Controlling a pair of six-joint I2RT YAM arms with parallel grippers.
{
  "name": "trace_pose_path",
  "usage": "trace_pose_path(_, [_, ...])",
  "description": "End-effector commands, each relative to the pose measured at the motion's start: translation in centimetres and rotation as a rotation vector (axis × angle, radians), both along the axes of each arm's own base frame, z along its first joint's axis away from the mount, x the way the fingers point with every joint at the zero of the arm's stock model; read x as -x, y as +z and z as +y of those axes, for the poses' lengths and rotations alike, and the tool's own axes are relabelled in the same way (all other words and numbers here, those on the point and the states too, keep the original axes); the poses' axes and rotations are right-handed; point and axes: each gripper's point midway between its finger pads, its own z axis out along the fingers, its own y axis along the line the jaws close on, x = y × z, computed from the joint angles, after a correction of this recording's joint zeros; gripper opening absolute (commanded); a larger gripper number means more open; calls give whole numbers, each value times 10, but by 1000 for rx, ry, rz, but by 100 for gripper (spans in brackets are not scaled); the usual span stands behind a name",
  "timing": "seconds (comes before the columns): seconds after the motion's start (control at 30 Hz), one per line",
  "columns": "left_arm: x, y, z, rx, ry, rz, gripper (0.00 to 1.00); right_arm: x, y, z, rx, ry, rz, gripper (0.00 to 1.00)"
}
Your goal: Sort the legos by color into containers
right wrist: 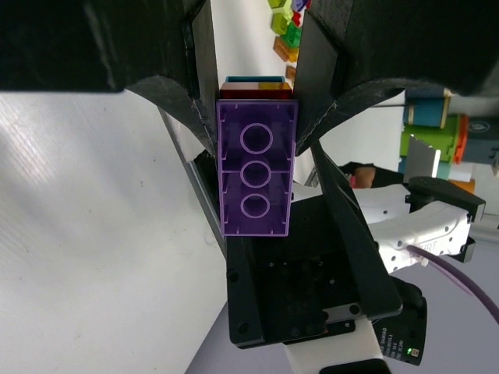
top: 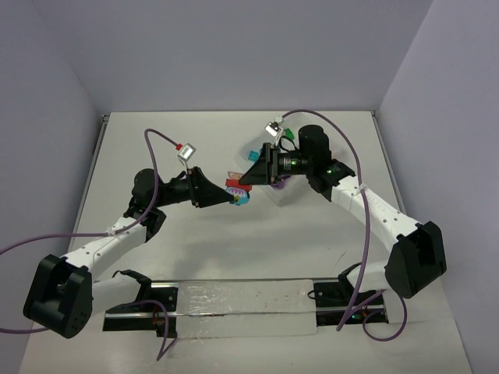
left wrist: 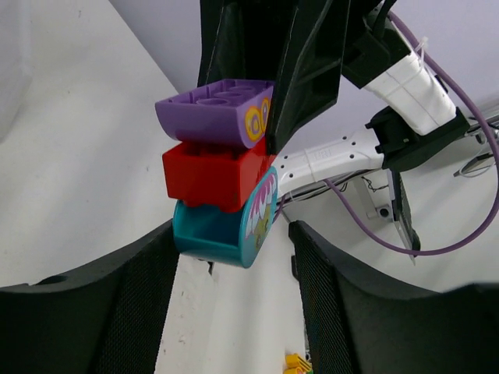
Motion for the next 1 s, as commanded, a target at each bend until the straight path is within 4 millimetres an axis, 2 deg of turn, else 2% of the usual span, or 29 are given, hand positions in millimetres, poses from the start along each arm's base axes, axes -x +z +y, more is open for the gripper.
trace_pose_path(0.0, [5,17,-1,59,-22,-85,59,0,14,9,-57,31,-47,0])
trace_pose_path(0.07, [5,16,-1,57,-20,-82,54,0,14,10,-57,34,-42,0])
trace_pose_path(0.13, [4,15,-1,59,-13,-79,42,1,15,11,-58,38,-46,0])
trace_pose_path(0.2, [3,15,-1,57,-8,-78,22,1,15,11,-58,37,-45,0])
trace_pose_path(0.27, [2,13,-1,53,-6,-75,6,1,16,11,-61,32,-46,0])
trace_pose_path(0.3, [2,12,-1,49,-7,-70,1,0,19,11,-65,28,-48,0])
trace_pose_path(0.53, [3,-1,0,29,4,-46,0,-18,40,8,-105,-49,-25,0])
trace_pose_path(0.63, [2,-5,1,20,19,-40,0,-34,47,4,-141,-104,10,0])
trace_pose_path(0.87, [-2,-9,0,8,36,-30,0,-53,48,-7,-149,-187,39,0])
trace_pose_path(0.97, [-12,-11,-1,-19,70,-14,0,-66,42,-24,-101,-286,32,0])
